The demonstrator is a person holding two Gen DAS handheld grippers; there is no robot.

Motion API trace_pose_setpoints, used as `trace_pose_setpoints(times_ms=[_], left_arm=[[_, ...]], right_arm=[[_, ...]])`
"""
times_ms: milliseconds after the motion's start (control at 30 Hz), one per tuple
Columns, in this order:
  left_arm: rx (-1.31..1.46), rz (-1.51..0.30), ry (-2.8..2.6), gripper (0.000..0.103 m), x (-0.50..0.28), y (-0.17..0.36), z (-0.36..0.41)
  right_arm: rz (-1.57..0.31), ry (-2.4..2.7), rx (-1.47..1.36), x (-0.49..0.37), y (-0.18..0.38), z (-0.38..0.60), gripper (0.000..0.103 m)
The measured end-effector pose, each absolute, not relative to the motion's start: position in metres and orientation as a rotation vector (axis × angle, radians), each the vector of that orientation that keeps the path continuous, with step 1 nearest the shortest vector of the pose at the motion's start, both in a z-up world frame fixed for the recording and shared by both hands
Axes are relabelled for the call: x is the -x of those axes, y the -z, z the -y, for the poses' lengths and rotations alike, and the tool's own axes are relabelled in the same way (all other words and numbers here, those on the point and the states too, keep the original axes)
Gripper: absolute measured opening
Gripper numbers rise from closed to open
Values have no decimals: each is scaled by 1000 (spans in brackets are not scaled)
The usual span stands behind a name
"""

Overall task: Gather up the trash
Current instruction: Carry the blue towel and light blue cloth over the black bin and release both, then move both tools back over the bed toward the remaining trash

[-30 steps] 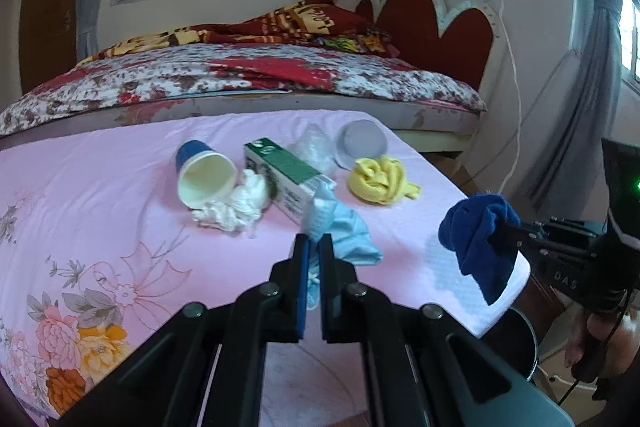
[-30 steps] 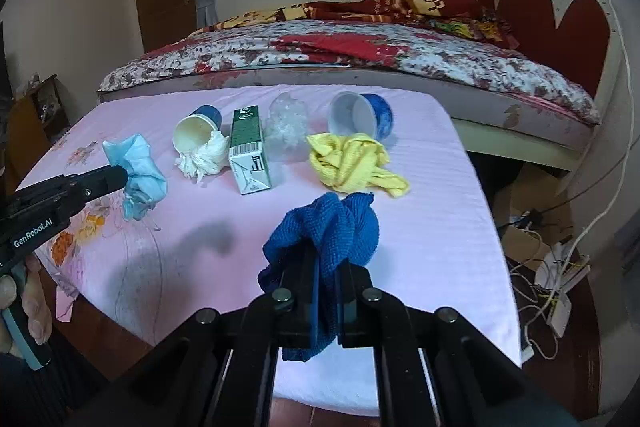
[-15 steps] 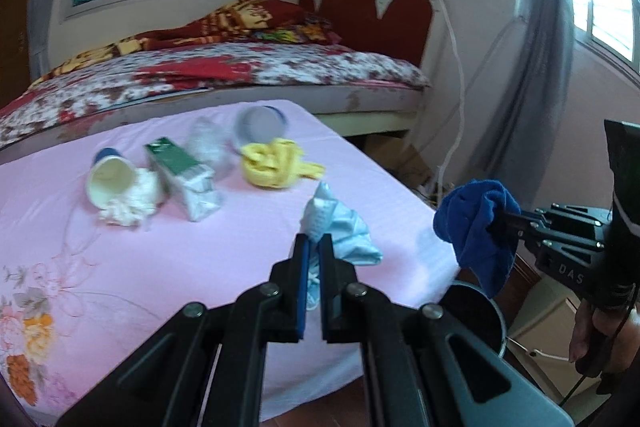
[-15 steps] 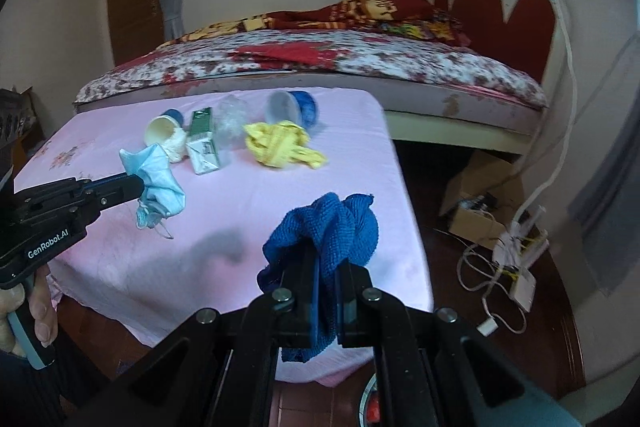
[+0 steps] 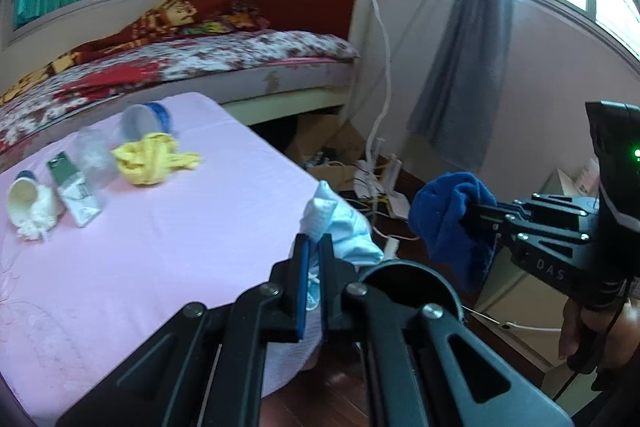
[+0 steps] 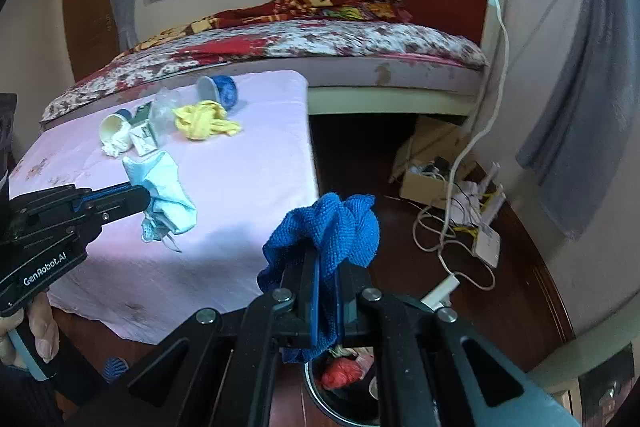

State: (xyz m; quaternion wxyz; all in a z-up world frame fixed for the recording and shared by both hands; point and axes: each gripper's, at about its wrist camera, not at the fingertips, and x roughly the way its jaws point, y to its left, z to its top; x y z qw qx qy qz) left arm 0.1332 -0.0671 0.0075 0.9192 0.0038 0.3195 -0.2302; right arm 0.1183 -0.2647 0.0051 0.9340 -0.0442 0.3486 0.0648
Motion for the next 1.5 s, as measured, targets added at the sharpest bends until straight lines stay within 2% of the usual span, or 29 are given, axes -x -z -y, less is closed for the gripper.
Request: trace_pose_setpoints(times_ms=[267,600,867,1100,1133,1200,1233,1267,1300,1333,1367,1500], left_arm=[[-57,-706,581,5,-126,13,124],[-136,-841,699,5,-125,72,189],[-154,-983,728,5,-143,130,212],[-147,-1064,723,5,-153,160,216],[-134,-1085,741,8,-155,164,217],[-139,-1099,723,23,-156,171,220],[-154,-1097,696,53,-154,171,219],[-150,-1091,688,80,-155,171,218],[-139,-1065,669,86,-152,166,212],[-139,-1041,654,91,-149,161,207],[-150,-1023,630,95,-147,156,202],[-136,-999,588,96,-141,143,184]], right_arm=[[-788,-58,36,-102,30,322,6],[-906,-29,-42,-90,95,374,6],[-1038,-51,-79,-99,159,390,6],[-1107,-72,-80,-116,194,387,6],[-1117,-77,-84,-118,198,386,6],[-1146,-71,-65,-124,205,386,6],[-1170,-48,-30,-126,209,386,10],[-1191,-5,15,-126,213,386,33],[-1207,19,31,-127,215,388,54],[-1206,43,38,-125,215,393,86],[-1194,66,44,-123,213,397,93],[-1178,112,-11,-116,201,413,93]])
